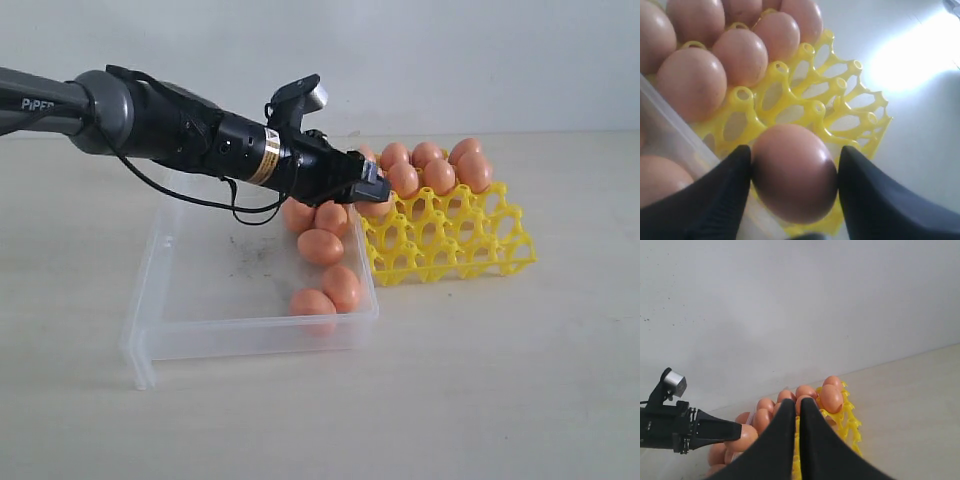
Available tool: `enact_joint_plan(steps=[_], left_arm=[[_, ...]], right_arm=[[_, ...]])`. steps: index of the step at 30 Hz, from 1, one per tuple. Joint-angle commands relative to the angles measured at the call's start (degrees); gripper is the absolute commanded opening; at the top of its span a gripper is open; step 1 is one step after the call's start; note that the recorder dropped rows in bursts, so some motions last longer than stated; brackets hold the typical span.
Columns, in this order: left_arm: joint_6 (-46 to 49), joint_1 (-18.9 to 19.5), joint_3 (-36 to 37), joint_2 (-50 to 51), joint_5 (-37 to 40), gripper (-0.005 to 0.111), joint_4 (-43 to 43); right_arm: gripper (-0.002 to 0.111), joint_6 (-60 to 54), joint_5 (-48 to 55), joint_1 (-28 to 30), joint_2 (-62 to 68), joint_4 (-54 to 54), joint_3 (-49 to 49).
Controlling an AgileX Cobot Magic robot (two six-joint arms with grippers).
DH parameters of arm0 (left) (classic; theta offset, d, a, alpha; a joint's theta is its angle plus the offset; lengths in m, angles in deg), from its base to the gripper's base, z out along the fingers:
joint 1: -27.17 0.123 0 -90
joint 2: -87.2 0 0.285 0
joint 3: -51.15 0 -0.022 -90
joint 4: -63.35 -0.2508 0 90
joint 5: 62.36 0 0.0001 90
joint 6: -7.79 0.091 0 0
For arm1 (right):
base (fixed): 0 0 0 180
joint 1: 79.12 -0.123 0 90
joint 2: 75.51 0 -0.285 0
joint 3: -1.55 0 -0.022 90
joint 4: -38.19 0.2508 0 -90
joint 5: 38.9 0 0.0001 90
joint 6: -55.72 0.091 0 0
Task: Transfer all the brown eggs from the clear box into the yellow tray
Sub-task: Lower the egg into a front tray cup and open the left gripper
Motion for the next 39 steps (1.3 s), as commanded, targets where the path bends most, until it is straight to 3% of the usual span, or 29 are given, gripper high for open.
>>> enact_joint_plan(steps=[1, 8, 14, 26, 31, 39], left_arm=[[-0.52, -0.26, 0.12, 0.9, 0.83, 0.004, 0.12], [1.56, -0.26, 0.12, 0.9, 5.86, 0.006, 0.12], [1.99, -0.26, 0.12, 0.9, 6.3, 0.036, 0.12], [11.29, -0.26, 0.12, 1.26, 3.15, 0.039, 7.71], [11.77, -0.26, 0.12, 1.26, 3.82, 0.056, 7.81], [11.77, -0.26, 0.12, 1.26, 4.08, 0.061, 8.05]], right_arm=[[0.0, -0.12, -0.27, 0.0, 0.19, 0.04, 0.22], [0.0, -0.12, -0.27, 0.0, 0.19, 0.04, 0.22], [0.0, -0.12, -0.27, 0.0, 0.19, 0.04, 0.22], [0.0, -0.12, -0.04, 0.0, 0.19, 0.04, 0.22], [0.0, -0.12, -0.04, 0.0, 0.19, 0.04, 0.22], [0.0, -0.12, -0.04, 0.0, 0.19, 0.04, 0.22]])
